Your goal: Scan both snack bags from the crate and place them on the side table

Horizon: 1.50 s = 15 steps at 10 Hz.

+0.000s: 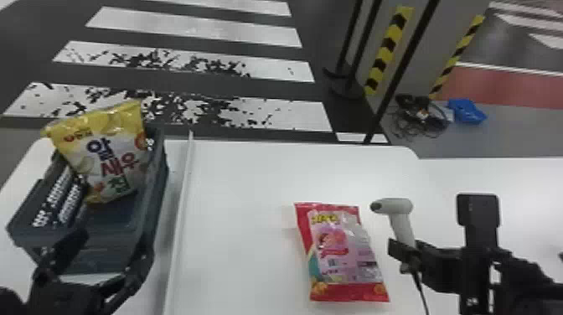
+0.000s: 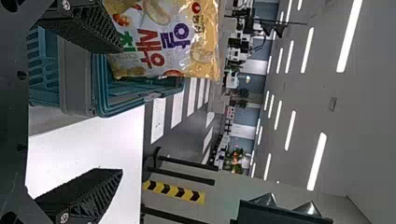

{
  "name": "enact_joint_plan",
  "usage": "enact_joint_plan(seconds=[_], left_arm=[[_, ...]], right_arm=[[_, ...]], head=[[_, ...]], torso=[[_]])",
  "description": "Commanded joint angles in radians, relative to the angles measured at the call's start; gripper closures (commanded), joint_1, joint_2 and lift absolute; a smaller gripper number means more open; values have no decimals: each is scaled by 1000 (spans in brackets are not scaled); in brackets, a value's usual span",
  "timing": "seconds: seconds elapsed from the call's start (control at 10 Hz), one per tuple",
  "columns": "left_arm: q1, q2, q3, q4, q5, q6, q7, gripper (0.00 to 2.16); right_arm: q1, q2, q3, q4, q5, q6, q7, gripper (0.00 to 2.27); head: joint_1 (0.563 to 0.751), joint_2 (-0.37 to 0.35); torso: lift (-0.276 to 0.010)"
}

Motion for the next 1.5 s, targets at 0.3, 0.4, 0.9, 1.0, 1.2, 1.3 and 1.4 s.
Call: enact_joint_plan(seconds=[0.3,0.4,0.9,1.0,1.2,1.3,1.4], left_arm=[[4,-2,-2,0,-7,2,1,83],[4,-3,-2,0,-8,2,1,83],[1,-5,3,4,-13,5,1,83],[0,-3,5,4,-13,5,2,83],[-3,-2,5,4,-13,8,2,83],[-5,-2,5,4,-11,8,2,83],[-5,-2,5,4,-11,14,2,83]], right_arm=[[-81,-39,-91,231,-29,-212,4,2260],[-102,-62,-93,295,-31,-249,5,2263],[-257,-157,-73,603,-31,-375,39,2260],[-285,-177,-61,669,-32,-412,39,2260],[-326,-198,-48,792,-29,-504,39,2260],[-339,-206,-33,847,-29,-547,39,2260],[-349,-209,-21,896,-20,-578,39,2260]], head=[[695,-279],[695,-297],[695,-338],[695,-341],[695,-350],[695,-350],[695,-350]], torso=[[-95],[-95],[-95],[-95],[-95],[-95],[-95]])
